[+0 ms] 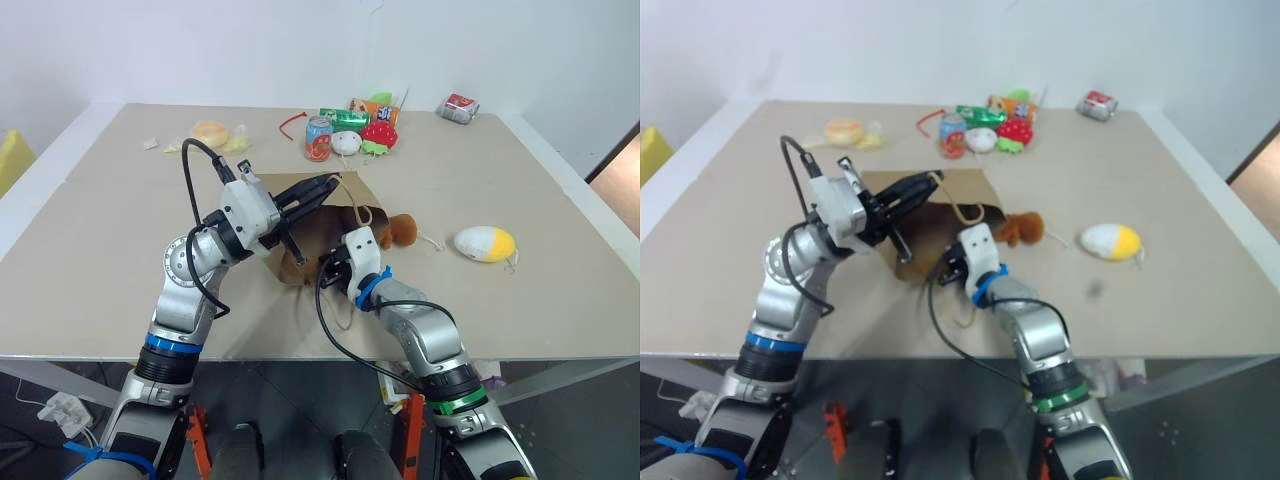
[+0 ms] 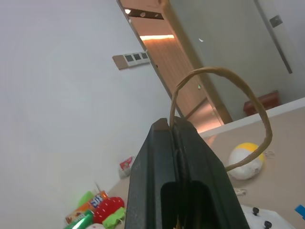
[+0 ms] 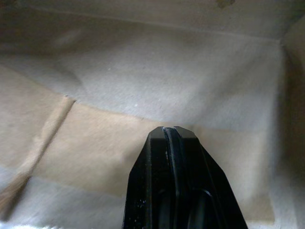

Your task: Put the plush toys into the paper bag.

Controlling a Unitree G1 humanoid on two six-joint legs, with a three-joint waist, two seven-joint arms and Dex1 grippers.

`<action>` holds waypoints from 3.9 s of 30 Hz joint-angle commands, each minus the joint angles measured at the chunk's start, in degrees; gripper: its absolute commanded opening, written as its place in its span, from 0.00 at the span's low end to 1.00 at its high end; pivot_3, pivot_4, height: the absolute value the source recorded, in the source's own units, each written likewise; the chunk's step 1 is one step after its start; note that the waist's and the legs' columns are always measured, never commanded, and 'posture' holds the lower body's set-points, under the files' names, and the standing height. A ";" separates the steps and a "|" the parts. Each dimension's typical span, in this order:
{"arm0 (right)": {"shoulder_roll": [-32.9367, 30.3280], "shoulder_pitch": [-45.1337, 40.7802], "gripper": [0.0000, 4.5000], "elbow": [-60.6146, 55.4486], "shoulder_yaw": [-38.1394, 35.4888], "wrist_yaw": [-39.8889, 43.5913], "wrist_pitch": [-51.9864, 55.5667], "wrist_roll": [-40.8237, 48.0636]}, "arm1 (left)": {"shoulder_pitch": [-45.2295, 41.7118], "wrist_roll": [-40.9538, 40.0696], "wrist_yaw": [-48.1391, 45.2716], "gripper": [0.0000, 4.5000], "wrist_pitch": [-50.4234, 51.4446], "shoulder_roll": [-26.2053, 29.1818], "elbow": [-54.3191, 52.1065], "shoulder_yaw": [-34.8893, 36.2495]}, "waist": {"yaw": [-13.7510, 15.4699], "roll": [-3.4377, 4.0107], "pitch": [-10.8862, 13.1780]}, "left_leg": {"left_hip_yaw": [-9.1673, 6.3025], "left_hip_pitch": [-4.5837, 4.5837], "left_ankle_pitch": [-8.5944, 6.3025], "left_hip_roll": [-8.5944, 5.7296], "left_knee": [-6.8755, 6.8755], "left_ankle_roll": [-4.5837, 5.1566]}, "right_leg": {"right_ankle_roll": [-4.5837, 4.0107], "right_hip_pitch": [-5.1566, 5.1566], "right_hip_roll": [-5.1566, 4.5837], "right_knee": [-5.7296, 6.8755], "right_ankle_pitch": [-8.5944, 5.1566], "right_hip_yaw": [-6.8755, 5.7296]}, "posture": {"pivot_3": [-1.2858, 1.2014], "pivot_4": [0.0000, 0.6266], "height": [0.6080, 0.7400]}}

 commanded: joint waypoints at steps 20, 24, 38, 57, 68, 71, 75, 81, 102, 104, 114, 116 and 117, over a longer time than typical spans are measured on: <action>-2.84 1.39 0.01 -2.76 5.78 7.99 4.36 -1.15 | -6.03 3.87 6.10 0.00 -11.64 -2.47 0.93 0.47 | 0.04 0.00 0.00 | 0.00 0.00 0.00 0.00 -0.01 0.00 | 0.03 0.00 0.01 0.00 -0.02 0.00 | 0.52 0.24 1.00; -4.14 1.37 0.01 -3.21 8.08 10.35 6.13 -1.54 | -5.36 4.07 6.44 0.00 -11.51 -2.33 0.57 0.36 | 0.04 0.00 0.00 | 0.00 0.00 0.00 0.00 -0.01 0.00 | 0.03 0.00 0.01 0.00 -0.02 0.00 | 0.52 0.24 1.00; 2.82 -7.46 0.01 -3.21 -10.56 6.45 1.38 8.58 | -2.14 5.93 5.64 0.00 -14.44 0.06 3.52 -0.01 | 0.01 0.02 0.01 | 0.00 0.05 0.01 0.01 0.00 -0.04 | -0.05 -0.01 0.01 0.00 0.09 -0.01 | 0.52 0.24 1.00; -13.32 4.97 0.01 -29.50 -26.49 21.75 13.28 35.24 | 0.10 6.60 4.83 0.00 -19.25 1.42 8.61 -1.60 | 0.13 0.05 0.03 | -0.01 -0.07 -0.06 0.01 -0.11 -0.09 | -0.04 -0.13 0.01 -0.01 -0.11 0.01 | 0.52 0.24 1.00; -26.09 12.13 0.01 -18.57 -30.16 14.34 7.48 18.75 | 0.34 6.60 4.50 0.00 -19.21 1.64 8.23 -2.68 | 0.15 0.08 0.05 | 0.00 0.01 -0.05 0.01 -0.07 -0.09 | -0.05 -0.05 -0.02 -0.02 -0.08 -0.01 | 0.52 0.24 1.00; -28.60 9.93 0.01 -11.23 -32.33 9.57 3.57 14.24 | 0.85 6.50 4.51 0.00 -18.95 1.84 7.76 -2.80 | 0.17 0.07 0.06 | 0.11 -0.02 -0.05 -0.05 0.02 -0.09 | -0.03 -0.02 -0.13 -0.06 -0.09 0.02 | 0.52 0.24 1.00; -30.99 7.98 0.28 -4.72 -34.03 7.79 -0.64 10.58 | 1.32 6.48 5.27 0.00 -18.17 1.95 7.18 -2.57 | 0.13 0.14 0.08 | 0.13 0.02 -0.03 -0.04 0.00 -0.06 | 0.01 -0.06 -0.09 -0.06 -0.05 0.06 | 0.52 0.24 1.00; -33.57 6.47 0.77 0.90 -30.12 8.06 -4.42 5.25 | 2.34 6.08 5.92 0.00 -16.51 2.09 6.17 -2.66 | 0.14 0.15 0.08 | 0.14 0.01 -0.04 -0.07 -0.04 -0.06 | 0.16 -0.03 -0.06 -0.06 -0.16 0.17 | 0.52 0.24 1.00; -32.02 -5.04 0.77 23.63 -15.60 3.22 -12.07 -11.07 | 6.41 -0.87 6.17 0.00 -3.00 1.16 -1.08 -2.66 | 0.13 0.21 0.10 | 0.22 0.07 -0.03 -0.09 -0.01 -0.05 | 0.16 0.00 -0.06 -0.06 -0.09 0.26 | 0.52 0.24 1.00; -31.86 -4.74 0.71 23.91 -15.22 3.59 -12.05 -11.32 | 6.13 -1.55 6.23 0.00 -1.84 1.13 -1.61 -2.36 | 0.12 0.21 0.10 | 0.23 0.07 -0.03 -0.10 0.03 -0.05 | 0.15 0.02 -0.07 -0.06 -0.08 0.27 | 0.52 0.24 1.00; -30.32 -1.29 0.01 18.16 -15.36 6.57 -11.46 -9.90 | 5.46 -11.87 3.86 0.00 15.15 2.71 -6.02 -1.52 | 0.09 0.21 0.10 | 0.22 0.14 -0.02 -0.10 0.04 -0.03 | 0.13 0.10 -0.06 -0.06 -0.06 0.27 | 0.52 0.24 1.00; -29.77 -0.93 0.01 16.66 -16.56 6.46 -10.93 -8.79 | 5.82 -13.85 3.39 0.00 18.48 3.01 -7.21 -1.40 | 0.08 0.21 0.10 | 0.21 0.16 -0.02 -0.09 0.04 -0.03 | 0.13 0.10 -0.05 -0.06 -0.06 0.26 | 0.52 0.24 1.00; -29.56 -0.89 0.01 16.22 -17.05 6.48 -10.63 -8.30 | 5.91 -14.33 3.30 0.00 19.26 3.05 -7.55 -1.37 | 0.08 0.21 0.10 | 0.21 0.16 -0.02 -0.09 0.04 -0.03 | 0.13 0.10 -0.05 -0.06 -0.06 0.26 | 0.52 0.24 1.00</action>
